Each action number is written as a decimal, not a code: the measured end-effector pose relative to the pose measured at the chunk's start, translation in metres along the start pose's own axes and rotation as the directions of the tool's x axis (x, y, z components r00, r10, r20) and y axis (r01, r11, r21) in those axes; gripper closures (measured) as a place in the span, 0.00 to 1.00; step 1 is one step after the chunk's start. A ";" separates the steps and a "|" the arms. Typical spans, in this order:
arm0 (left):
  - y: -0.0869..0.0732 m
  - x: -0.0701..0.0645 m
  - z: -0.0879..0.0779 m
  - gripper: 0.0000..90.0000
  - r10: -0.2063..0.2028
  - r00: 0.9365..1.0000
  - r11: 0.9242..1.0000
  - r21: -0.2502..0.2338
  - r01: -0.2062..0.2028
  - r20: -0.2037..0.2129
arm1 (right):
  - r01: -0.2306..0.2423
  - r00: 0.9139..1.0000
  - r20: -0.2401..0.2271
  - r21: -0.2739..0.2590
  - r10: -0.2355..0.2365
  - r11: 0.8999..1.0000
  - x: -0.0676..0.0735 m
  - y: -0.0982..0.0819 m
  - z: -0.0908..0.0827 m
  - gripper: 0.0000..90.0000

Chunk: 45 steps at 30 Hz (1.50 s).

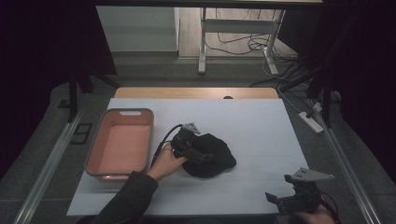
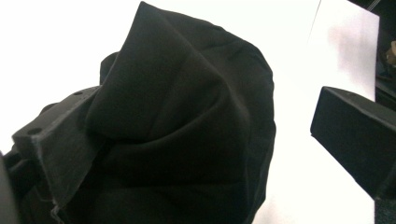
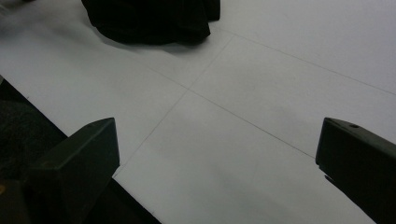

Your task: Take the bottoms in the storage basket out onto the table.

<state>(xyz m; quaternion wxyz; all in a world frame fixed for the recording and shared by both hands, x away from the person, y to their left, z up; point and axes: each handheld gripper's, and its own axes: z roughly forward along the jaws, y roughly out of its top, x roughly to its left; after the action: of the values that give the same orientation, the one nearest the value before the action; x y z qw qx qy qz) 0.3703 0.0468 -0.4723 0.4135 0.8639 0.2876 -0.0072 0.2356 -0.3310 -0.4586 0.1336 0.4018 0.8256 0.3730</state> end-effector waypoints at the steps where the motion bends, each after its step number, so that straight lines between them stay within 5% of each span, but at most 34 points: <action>1: 0.000 0.000 -0.001 0.00 -0.001 1.000 1.000 -0.003 0.001 0.002 | 0.000 1.000 0.000 0.000 0.000 1.000 0.000 0.000 0.000 0.00; 13: -0.001 -0.004 -0.007 0.00 0.005 1.000 1.000 -0.024 -0.005 0.022 | -0.003 1.000 0.001 -0.004 0.003 1.000 0.000 0.000 -0.001 0.00; 33: -0.006 -0.007 -0.025 0.00 0.018 1.000 0.998 -0.056 -0.018 -0.009 | 0.000 1.000 0.004 -0.004 0.000 1.000 0.000 0.000 -0.001 0.00; 45: -0.008 -0.010 -0.030 0.01 0.052 0.998 0.997 -0.064 -0.051 0.018 | -0.002 1.000 0.002 -0.005 0.002 1.000 0.000 0.000 -0.001 0.00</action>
<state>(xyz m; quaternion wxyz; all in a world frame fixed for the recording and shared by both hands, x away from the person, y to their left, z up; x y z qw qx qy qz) 0.3512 0.0669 -0.4555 0.4437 0.8572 0.2614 0.0040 0.2351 -0.3311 -0.4579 0.1350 0.4027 0.8241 0.3748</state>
